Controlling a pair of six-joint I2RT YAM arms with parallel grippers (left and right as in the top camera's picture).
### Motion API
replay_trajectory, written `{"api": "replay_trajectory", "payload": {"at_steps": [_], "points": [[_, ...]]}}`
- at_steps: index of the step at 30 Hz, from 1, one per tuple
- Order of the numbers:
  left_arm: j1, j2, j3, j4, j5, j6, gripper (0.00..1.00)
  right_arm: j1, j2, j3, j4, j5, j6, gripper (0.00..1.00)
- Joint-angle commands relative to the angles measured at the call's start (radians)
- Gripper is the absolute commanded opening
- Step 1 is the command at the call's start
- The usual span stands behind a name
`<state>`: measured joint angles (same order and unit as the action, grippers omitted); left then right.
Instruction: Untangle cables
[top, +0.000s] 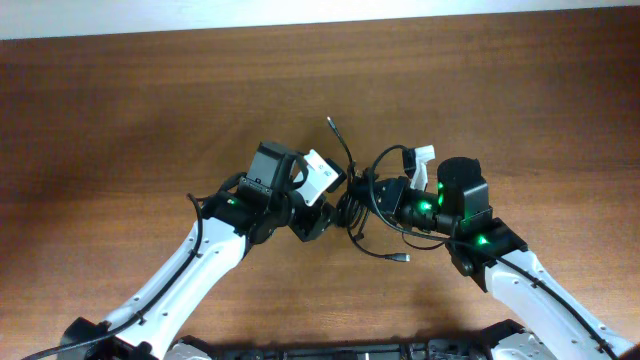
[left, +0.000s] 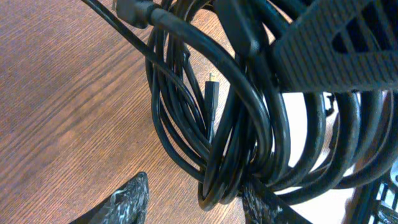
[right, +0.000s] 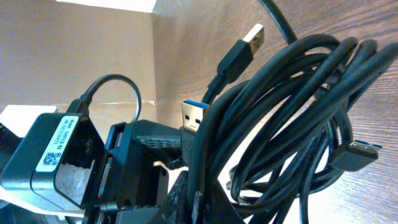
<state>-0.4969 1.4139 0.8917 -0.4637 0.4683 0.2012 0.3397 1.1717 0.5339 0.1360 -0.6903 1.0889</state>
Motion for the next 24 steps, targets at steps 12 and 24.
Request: {"api": "replay_trajectory", "payload": {"at_steps": [12, 24], "points": [[-0.073, 0.012, -0.144, 0.24, 0.006, -0.05, 0.36, -0.006, -0.004, 0.008, 0.01, -0.085, 0.02, 0.04], [0.218, -0.106, -0.168, 0.162, -0.12, -0.445, 0.0, -0.006, -0.004, 0.008, -0.32, 0.277, -0.209, 0.12]]}}
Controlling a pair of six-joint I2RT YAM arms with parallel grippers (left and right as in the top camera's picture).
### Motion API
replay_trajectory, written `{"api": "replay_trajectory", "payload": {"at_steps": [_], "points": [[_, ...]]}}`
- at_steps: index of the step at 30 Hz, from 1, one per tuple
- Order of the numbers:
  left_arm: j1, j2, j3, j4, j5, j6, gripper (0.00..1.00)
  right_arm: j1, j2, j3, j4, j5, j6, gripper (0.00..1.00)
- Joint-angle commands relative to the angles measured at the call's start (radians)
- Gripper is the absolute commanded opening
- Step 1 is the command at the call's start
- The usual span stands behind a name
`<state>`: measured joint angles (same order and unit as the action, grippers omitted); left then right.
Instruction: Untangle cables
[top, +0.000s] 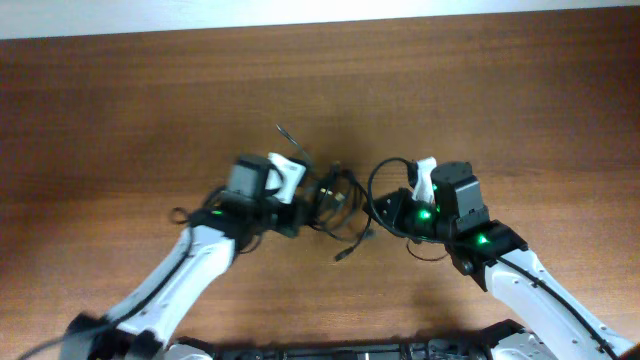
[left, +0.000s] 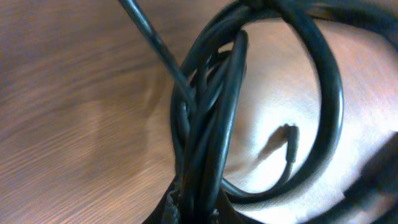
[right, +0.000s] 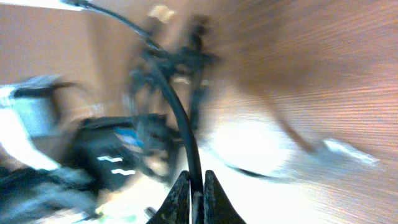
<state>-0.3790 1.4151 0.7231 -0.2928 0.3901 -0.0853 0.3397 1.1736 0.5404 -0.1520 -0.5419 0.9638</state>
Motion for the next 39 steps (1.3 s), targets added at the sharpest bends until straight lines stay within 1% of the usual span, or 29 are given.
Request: {"api": "replay_trajectory", "payload": {"at_steps": [1, 3, 4, 6, 7, 8, 9, 11, 13, 15, 16, 20, 22, 23, 24, 25, 27, 28, 30, 31, 32, 33, 36, 37, 38, 39], "points": [[0.113, -0.142, 0.0, -0.011, -0.018, -0.215, 0.0, -0.006, -0.006, 0.002, -0.039, 0.105, -0.096, 0.25], [0.108, -0.152, 0.0, -0.012, -0.016, -0.274, 0.0, -0.005, -0.006, 0.002, -0.026, 0.034, -0.096, 0.28], [0.101, -0.151, 0.0, -0.014, -0.017, -0.308, 0.0, -0.002, -0.006, 0.002, -0.015, -0.023, -0.096, 0.33], [0.079, -0.151, 0.0, -0.016, -0.017, -0.347, 0.0, 0.031, -0.006, 0.002, 0.015, -0.061, -0.095, 0.41], [0.054, -0.151, 0.0, -0.012, -0.016, -0.349, 0.0, 0.065, -0.006, 0.002, 0.039, -0.05, -0.092, 0.48], [0.039, -0.151, 0.0, -0.01, -0.016, -0.349, 0.0, 0.092, -0.006, 0.002, 0.058, -0.025, -0.091, 0.51], [0.019, -0.151, 0.0, -0.008, -0.016, -0.349, 0.0, 0.122, -0.006, 0.002, 0.071, 0.026, -0.052, 0.58], [-0.007, -0.152, 0.0, -0.002, 0.011, -0.349, 0.0, 0.156, -0.006, 0.002, 0.076, 0.097, 0.05, 0.61], [-0.012, -0.152, 0.0, 0.028, 0.082, -0.349, 0.0, 0.186, 0.002, 0.002, 0.081, 0.163, 0.115, 0.61], [-0.012, -0.152, 0.0, 0.063, 0.147, -0.349, 0.0, 0.197, 0.025, 0.002, 0.087, 0.208, 0.162, 0.65], [-0.014, -0.152, 0.0, 0.076, 0.172, -0.349, 0.0, 0.197, 0.055, 0.002, 0.124, 0.213, 0.175, 0.66], [-0.059, -0.151, 0.0, 0.076, 0.171, -0.348, 0.0, 0.197, 0.151, 0.002, 0.275, 0.153, 0.183, 0.66], [-0.08, -0.152, 0.0, 0.076, 0.171, -0.348, 0.0, 0.197, 0.194, 0.002, 0.3, 0.15, 0.205, 0.66], [-0.085, -0.151, 0.0, 0.076, 0.171, -0.348, 0.0, 0.197, 0.205, 0.002, 0.306, 0.15, 0.205, 0.62], [-0.09, -0.152, 0.0, 0.076, 0.171, -0.348, 0.0, 0.197, 0.214, 0.002, 0.306, 0.15, 0.204, 0.28], [-0.09, -0.152, 0.0, 0.076, 0.171, -0.347, 0.0, 0.197, 0.215, 0.002, 0.305, 0.15, 0.204, 0.04], [-0.056, -0.166, 0.002, 0.082, 0.164, -0.272, 0.0, 0.188, 0.213, 0.002, 0.297, 0.128, 0.186, 0.04], [0.013, -0.208, 0.002, 0.054, 0.163, -0.225, 0.0, 0.15, 0.206, 0.002, 0.296, 0.063, 0.106, 0.04], [0.138, -0.294, 0.002, 0.001, 0.163, -0.181, 0.0, 0.081, 0.185, 0.002, 0.24, 0.011, 0.019, 0.04], [0.224, -0.354, 0.002, -0.02, 0.164, -0.174, 0.0, 0.042, 0.175, 0.002, 0.184, 0.01, -0.006, 0.04], [0.324, -0.428, 0.002, -0.024, 0.164, -0.174, 0.0, -0.003, 0.171, 0.002, 0.13, -0.016, -0.065, 0.04], [0.423, -0.509, 0.002, -0.024, 0.164, -0.174, 0.0, -0.031, 0.171, 0.002, 0.114, -0.063, -0.12, 0.04], [0.546, -0.612, 0.002, -0.05, 0.16, -0.173, 0.0, -0.068, 0.171, 0.002, 0.136, -0.165, -0.194, 0.04], [0.564, -0.626, 0.002, -0.082, 0.127, -0.174, 0.0, -0.079, 0.171, 0.002, 0.182, -0.257, -0.229, 0.04], [0.567, -0.627, 0.002, -0.139, 0.036, -0.174, 0.0, -0.087, 0.171, 0.002, 0.23, -0.349, -0.261, 0.04], [0.567, -0.623, 0.002, -0.171, -0.053, -0.17, 0.0, -0.107, 0.171, 0.002, 0.239, -0.397, -0.28, 0.04]]}}
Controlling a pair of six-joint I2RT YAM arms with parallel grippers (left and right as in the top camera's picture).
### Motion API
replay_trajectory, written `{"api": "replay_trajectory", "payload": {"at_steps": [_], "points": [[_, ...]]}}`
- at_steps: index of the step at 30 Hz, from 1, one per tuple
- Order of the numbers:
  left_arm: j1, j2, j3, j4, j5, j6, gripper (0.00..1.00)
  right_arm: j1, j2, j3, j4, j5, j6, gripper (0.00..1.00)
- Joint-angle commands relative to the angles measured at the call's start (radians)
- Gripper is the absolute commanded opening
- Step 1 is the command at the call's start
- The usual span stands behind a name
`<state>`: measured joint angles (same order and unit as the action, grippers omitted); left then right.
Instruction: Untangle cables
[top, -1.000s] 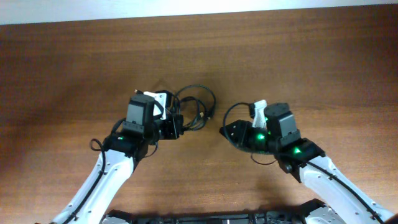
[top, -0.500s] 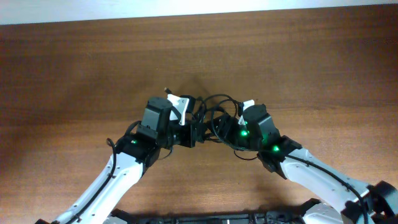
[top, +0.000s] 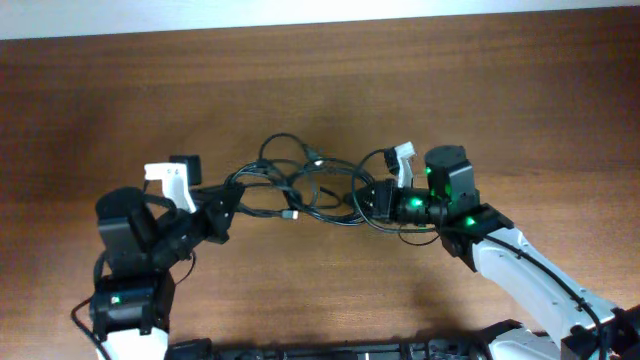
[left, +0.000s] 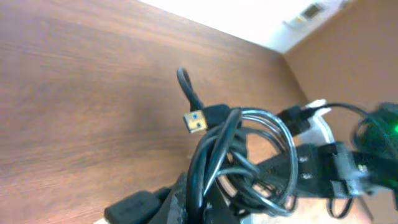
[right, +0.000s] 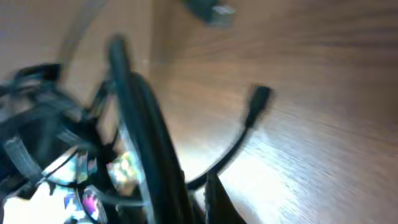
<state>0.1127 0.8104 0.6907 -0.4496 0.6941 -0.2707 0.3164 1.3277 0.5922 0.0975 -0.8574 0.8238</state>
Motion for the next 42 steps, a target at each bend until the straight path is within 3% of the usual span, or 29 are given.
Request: {"api": "replay_trajectory", "payload": {"at_steps": [1, 2, 3, 4, 6, 7, 10, 12, 17, 22, 25, 27, 31, 36, 37, 38, 39, 42], "points": [[0.076, -0.018, 0.034, -0.031, -0.488, 0.023, 0.0, -0.121, 0.018, -0.05, -0.029, -0.096, -0.141, 0.04], [0.076, -0.018, 0.034, -0.03, -0.623, 0.022, 0.0, -0.167, 0.018, -0.05, -0.041, -0.118, -0.167, 0.04], [0.076, -0.018, 0.034, -0.031, -0.657, -0.016, 0.0, -0.217, 0.018, -0.05, -0.041, -0.131, -0.181, 0.04], [0.075, -0.018, 0.034, -0.035, -0.657, -0.138, 0.0, -0.237, 0.018, -0.05, -0.039, -0.13, -0.181, 0.04], [0.075, -0.007, 0.034, -0.043, -0.618, -0.32, 0.0, -0.258, 0.018, -0.05, -0.039, -0.13, -0.181, 0.07], [0.075, 0.017, 0.034, -0.031, -0.466, -0.373, 0.0, -0.258, 0.018, -0.05, -0.039, -0.13, -0.181, 0.19], [0.075, 0.079, 0.034, -0.023, -0.276, -0.282, 0.0, -0.258, 0.018, -0.05, -0.041, -0.126, -0.181, 0.4], [0.075, 0.125, 0.034, -0.023, -0.195, -0.198, 0.0, -0.258, 0.018, -0.05, -0.041, -0.127, -0.181, 0.47], [0.003, 0.232, 0.034, 0.087, 0.078, -0.116, 0.0, -0.167, 0.018, -0.05, -0.014, -0.127, -0.183, 0.63], [-0.195, 0.288, 0.034, 0.2, 0.091, -0.051, 0.0, 0.034, 0.018, -0.05, 0.086, -0.097, -0.432, 0.63], [-0.28, 0.288, 0.034, 0.266, 0.128, -0.023, 0.0, 0.119, 0.019, -0.05, 0.072, 0.197, -0.454, 0.63], [-0.282, 0.288, 0.034, 0.329, 0.179, -0.024, 0.0, 0.151, 0.019, -0.05, 0.072, 0.23, -0.453, 0.62], [-0.282, 0.288, 0.034, 0.428, 0.185, -0.178, 0.0, 0.254, 0.02, -0.05, 0.064, 0.312, -0.452, 0.62], [-0.282, 0.288, 0.034, 0.468, 0.317, -0.319, 0.0, 0.279, 0.02, -0.05, 0.069, 0.519, -0.449, 0.61], [-0.282, 0.288, 0.034, 0.468, 0.33, -0.329, 0.0, 0.279, 0.02, -0.05, 0.069, 0.523, -0.449, 0.51], [-0.282, 0.288, 0.034, 0.465, 0.331, -0.328, 0.0, 0.279, 0.02, -0.05, 0.072, 0.519, -0.449, 0.18], [-0.282, 0.288, 0.034, 0.464, 0.329, -0.323, 0.0, 0.279, 0.02, -0.05, 0.078, 0.485, -0.449, 0.04], [-0.282, 0.288, 0.034, 0.369, 0.232, -0.109, 0.0, 0.251, -0.033, -0.048, 0.101, 0.241, -0.445, 0.04]]}}
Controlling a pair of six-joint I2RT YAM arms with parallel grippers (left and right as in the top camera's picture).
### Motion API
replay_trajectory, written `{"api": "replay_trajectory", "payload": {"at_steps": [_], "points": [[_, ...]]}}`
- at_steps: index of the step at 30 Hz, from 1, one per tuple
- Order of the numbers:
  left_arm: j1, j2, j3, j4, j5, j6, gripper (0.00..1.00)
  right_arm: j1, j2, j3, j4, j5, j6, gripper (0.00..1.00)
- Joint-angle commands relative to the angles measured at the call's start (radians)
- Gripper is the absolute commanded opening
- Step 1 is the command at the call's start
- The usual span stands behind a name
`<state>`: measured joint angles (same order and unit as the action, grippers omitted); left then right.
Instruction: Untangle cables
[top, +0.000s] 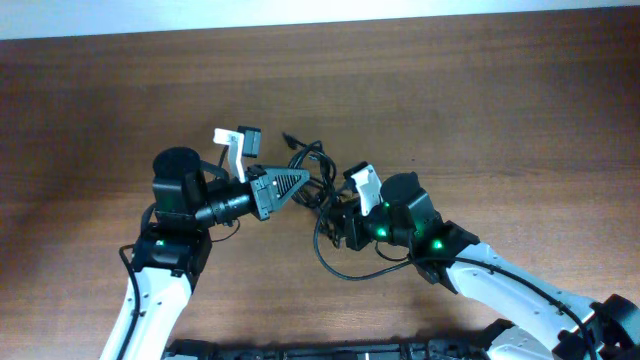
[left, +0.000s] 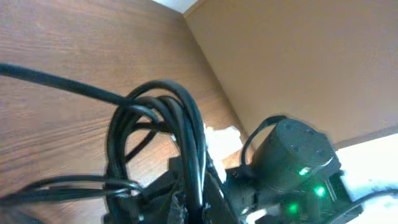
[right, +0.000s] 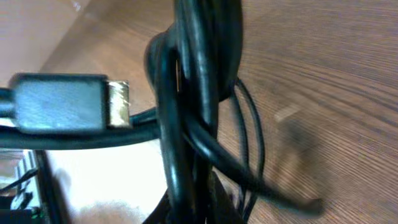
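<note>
A tangle of black cables (top: 318, 183) is bunched at the table's middle, between the two arms. My left gripper (top: 300, 180) comes in from the left, shut on looped black strands (left: 186, 134) that rise from between its fingers. My right gripper (top: 335, 222) sits just right of and below the knot, shut on a thick bundle of cables (right: 196, 93). A USB plug with a gold tip (right: 68, 102) crosses the right wrist view at the left. One loose loop (top: 345, 265) trails toward the front edge.
Brown wooden table (top: 520, 110) all round the tangle. A pale wall strip (top: 300, 10) runs along the far edge. The right arm's black wrist with green lights (left: 292, 158) fills the lower right of the left wrist view.
The two grippers have come much closer together. The left one moved right, the right one moved left and nearer the front. The cables, then stretched wide, are bunched again in a tight knot.
At first both grippers sat close at the middle with a dense coil of cables between them. They then stood a little further apart, each shut on strands. Later they were wide apart with the cables spread in loops. Now they meet again at the knot.
</note>
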<state>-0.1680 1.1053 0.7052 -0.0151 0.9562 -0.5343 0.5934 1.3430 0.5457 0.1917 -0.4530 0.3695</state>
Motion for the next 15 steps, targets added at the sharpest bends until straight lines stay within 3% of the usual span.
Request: {"api": "replay_trajectory", "payload": {"at_steps": [1, 2, 4, 7, 9, 11, 12, 13, 15], "points": [[-0.002, -0.007, 0.02, -0.134, -0.113, 0.193, 0.0, -0.043, -0.072, -0.001, 0.007, -0.227, 0.009, 0.04], [-0.002, -0.007, 0.019, -0.239, -0.264, 0.216, 0.0, -0.089, -0.126, -0.001, 0.007, -0.345, 0.009, 0.04], [-0.002, -0.007, 0.018, -0.339, -0.405, 0.216, 0.0, -0.167, -0.203, -0.001, 0.008, -0.443, 0.009, 0.04], [-0.002, -0.005, 0.016, -0.405, -0.434, 0.251, 0.0, -0.286, -0.306, -0.001, 0.008, -0.52, 0.032, 0.04], [-0.002, -0.005, 0.016, -0.433, -0.463, 0.354, 0.0, -0.36, -0.352, -0.001, 0.004, -0.539, 0.032, 0.04], [0.001, -0.006, 0.016, -0.496, -0.679, 0.375, 0.0, -0.459, -0.378, -0.001, 0.002, -0.539, 0.089, 0.04], [0.021, -0.01, 0.016, -0.527, -0.808, 0.209, 0.0, -0.512, -0.377, -0.001, -0.019, -0.538, 0.103, 0.04], [0.051, -0.013, 0.016, -0.533, -0.846, 0.061, 0.0, -0.549, -0.377, -0.001, -0.05, -0.538, 0.103, 0.04], [0.114, -0.014, 0.016, -0.513, -0.834, -0.093, 0.0, -0.606, -0.377, -0.001, -0.12, -0.538, 0.103, 0.04]]}}
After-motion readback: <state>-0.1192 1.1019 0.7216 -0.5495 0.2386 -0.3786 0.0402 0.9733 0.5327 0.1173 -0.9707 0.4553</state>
